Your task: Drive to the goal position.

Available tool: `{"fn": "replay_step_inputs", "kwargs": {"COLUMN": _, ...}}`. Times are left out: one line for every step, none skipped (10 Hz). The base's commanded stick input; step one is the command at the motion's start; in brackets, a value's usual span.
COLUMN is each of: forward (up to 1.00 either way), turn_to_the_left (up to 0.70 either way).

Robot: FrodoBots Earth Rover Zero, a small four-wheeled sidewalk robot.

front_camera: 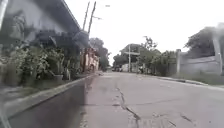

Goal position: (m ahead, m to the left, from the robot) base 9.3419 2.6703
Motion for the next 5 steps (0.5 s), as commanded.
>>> {"fn": "replay_step_inputs", "kwargs": {"forward": 0.7, "turn_to_the_left": 0.0}}
{"fn": "replay_step_inputs", "kwargs": {"forward": 0.7, "turn_to_the_left": 0.0}}
{"fn": "replay_step_inputs", "kwargs": {"forward": 0.7, "turn_to_the_left": 0.0}}
{"fn": "replay_step_inputs", "kwargs": {"forward": 0.7, "turn_to_the_left": 0.0}}
{"fn": "replay_step_inputs", "kwargs": {"forward": 0.7, "turn_to_the_left": 0.0}}
